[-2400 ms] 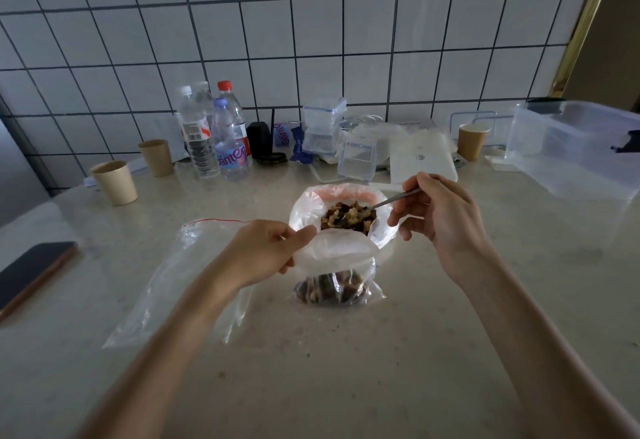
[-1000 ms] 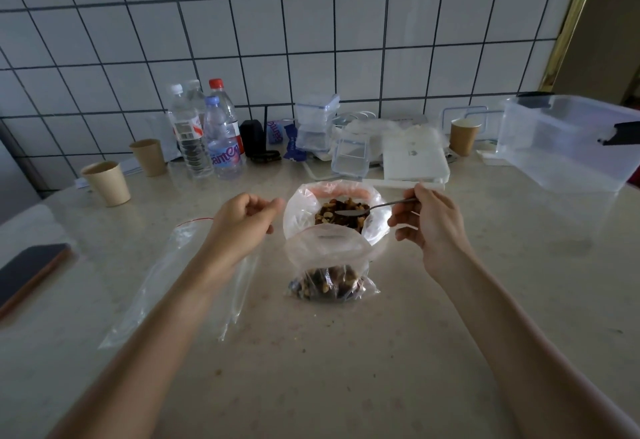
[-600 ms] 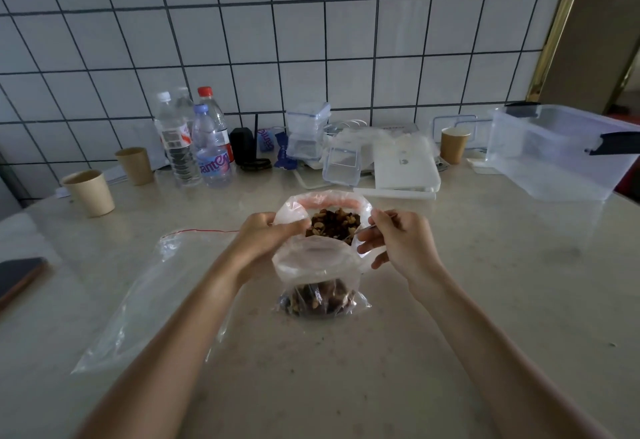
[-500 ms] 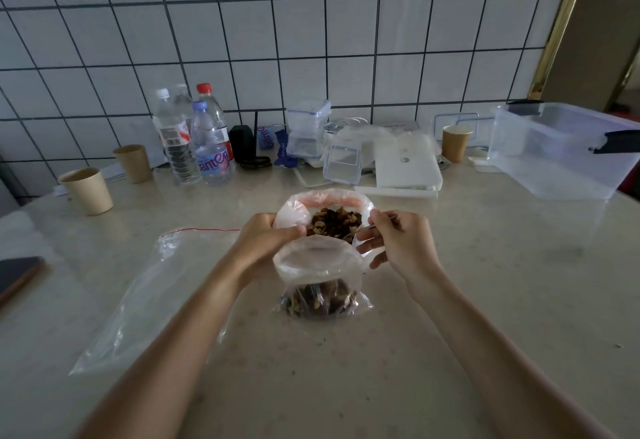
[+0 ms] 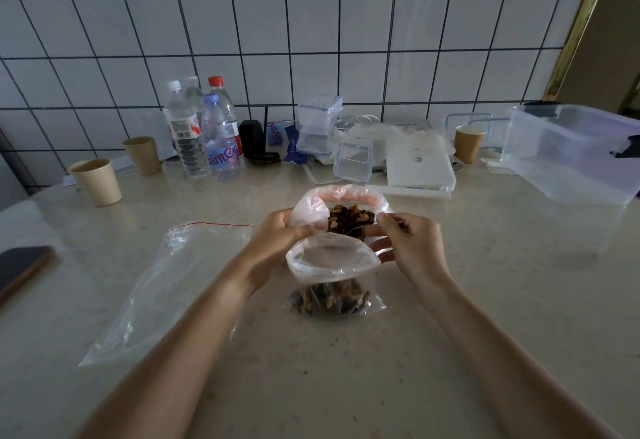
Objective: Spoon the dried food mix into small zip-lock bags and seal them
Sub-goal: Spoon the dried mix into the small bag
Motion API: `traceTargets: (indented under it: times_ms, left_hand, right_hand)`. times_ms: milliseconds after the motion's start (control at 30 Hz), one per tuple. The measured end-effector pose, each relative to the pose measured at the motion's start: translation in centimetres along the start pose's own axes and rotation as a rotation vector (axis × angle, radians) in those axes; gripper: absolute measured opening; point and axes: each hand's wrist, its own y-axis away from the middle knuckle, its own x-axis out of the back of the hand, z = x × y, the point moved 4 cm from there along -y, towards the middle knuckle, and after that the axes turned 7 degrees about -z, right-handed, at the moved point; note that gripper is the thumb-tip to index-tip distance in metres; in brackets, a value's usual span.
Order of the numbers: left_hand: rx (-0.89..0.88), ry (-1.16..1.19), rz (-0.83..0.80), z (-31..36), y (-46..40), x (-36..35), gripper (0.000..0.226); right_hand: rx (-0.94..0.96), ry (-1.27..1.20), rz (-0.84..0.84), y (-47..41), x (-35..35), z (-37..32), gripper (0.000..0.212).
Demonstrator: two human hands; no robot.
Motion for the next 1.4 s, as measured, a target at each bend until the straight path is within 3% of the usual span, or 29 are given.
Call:
traceTargets:
  times_ms: [267, 667, 900, 1033, 1200, 1400]
  left_hand:
    - [0.004, 0.021, -0.015, -0.2, 0.1, -0.2, 0.033]
    - [0.015, 0.071, 0.058, 0.0, 0.2, -0.3, 0.034]
    - [-0.017, 0.068, 0.161, 0.3, 0.3, 0.0, 0.032]
    - [-0.072, -0.083, 0.322, 1.3, 0.8, 0.9, 0.035]
    - [-0.113, -0.208, 0.394, 2.6, 1.6, 1.9, 0.041]
    - [-0.256, -0.442, 0.465, 3.9, 4.4, 2.7, 0.009]
  right_hand:
    - [-0.075, -0.065, -0.112, 0.1, -0.4, -0.4, 0.021]
    - [-0.155, -0.257, -0.011, 0.3, 0.3, -1.0, 0.019]
    - [-0.101, -0.313, 0.020, 0.2, 0.8, -1.5, 0.023]
    - [-0.074, -0.304, 0.043, 0.1, 1.1, -1.9, 0.025]
    - [-0.063, -0.358, 0.037, 0.4, 1.3, -2.3, 0.024]
    - [0.032, -0.449, 0.033, 0.4, 1.9, -3.4, 0.026]
